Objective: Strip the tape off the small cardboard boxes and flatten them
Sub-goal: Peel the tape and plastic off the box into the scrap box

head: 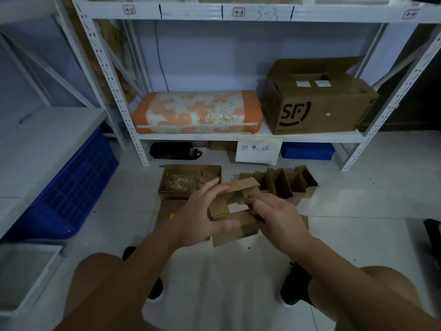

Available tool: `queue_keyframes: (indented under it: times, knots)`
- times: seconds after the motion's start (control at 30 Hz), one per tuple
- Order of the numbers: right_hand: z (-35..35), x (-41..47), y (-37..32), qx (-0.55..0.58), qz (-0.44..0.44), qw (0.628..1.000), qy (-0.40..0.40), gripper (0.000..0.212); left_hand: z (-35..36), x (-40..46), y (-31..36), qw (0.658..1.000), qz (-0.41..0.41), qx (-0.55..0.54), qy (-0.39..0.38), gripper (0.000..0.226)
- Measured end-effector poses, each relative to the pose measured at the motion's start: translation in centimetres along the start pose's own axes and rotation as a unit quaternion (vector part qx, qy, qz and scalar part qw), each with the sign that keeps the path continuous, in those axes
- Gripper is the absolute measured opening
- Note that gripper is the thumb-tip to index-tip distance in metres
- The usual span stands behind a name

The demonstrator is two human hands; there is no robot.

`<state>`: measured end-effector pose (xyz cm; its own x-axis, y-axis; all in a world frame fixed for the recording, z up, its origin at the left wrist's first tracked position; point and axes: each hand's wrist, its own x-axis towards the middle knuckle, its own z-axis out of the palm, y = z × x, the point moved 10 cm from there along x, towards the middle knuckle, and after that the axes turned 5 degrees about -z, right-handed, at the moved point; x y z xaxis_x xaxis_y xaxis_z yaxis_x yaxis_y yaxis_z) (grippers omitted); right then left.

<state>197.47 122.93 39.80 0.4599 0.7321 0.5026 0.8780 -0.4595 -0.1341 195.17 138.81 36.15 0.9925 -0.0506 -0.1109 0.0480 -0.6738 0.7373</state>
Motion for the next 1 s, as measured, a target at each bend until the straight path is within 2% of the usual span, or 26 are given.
queue_keyframes:
  times: [0.13,0.23,0.37,0.43,0.5,0.53,0.6,0.7,0.77,0.83,0.9,1.0]
  knots:
    - [-0.2,-0.2,-0.7,-0.014,-0.014,1.000,0.010,0.024,0.3,0.3,0.4,0.999,-0.022,0.029,0.008,0.117]
    - [0.2,-0.4,-0.9,-0.018,-0.022,0.999,-0.015,0.027,0.9,0.4,0.2,0.999,-0.028,0.035,0.013,0.122]
    - [0.6,-1.1,-1.3,-0.033,-0.046,0.998,-0.039,0.016,1.0,0.4,0.4,0.998,-0.007,0.062,0.030,0.113]
    - [0.5,-1.1,-1.3,-0.031,-0.040,0.998,-0.040,0.016,1.7,0.6,0.3,0.999,-0.008,0.054,0.002,0.111]
    - [0.1,-0.8,-1.2,-0.017,-0.034,0.999,-0.034,0.012,2.0,0.8,-0.2,0.999,-0.023,0.014,-0.021,0.098]
    - [0.0,-0.7,-1.2,-0.013,-0.034,0.999,-0.036,0.017,2.0,1.0,-0.4,0.999,-0.030,-0.012,-0.020,0.088]
    - [0.0,-0.5,-1.5,-0.014,-0.044,0.998,-0.039,0.022,1.4,1.3,-0.5,0.999,-0.031,-0.011,0.006,0.069]
    - [0.3,-0.4,-2.1,-0.011,-0.054,0.998,-0.039,0.023,-0.1,1.5,-0.1,0.995,-0.021,0.047,0.085,0.041]
    - [0.4,-0.2,-2.5,-0.013,-0.053,0.998,-0.037,0.024,-1.3,1.6,0.1,0.989,-0.019,0.058,0.132,0.032]
    - [1.2,-0.3,-2.4,-0.022,-0.054,0.997,-0.057,0.022,-2.0,1.8,0.2,0.987,-0.017,0.054,0.147,0.026]
    - [2.4,-0.4,-2.4,-0.028,-0.053,0.994,-0.094,0.035,-2.8,2.0,0.4,0.986,-0.007,0.045,0.160,0.024]
    - [2.5,-0.5,-2.6,-0.024,-0.065,0.992,-0.103,0.027,-4.4,2.0,0.8,0.974,0.005,0.049,0.221,0.037]
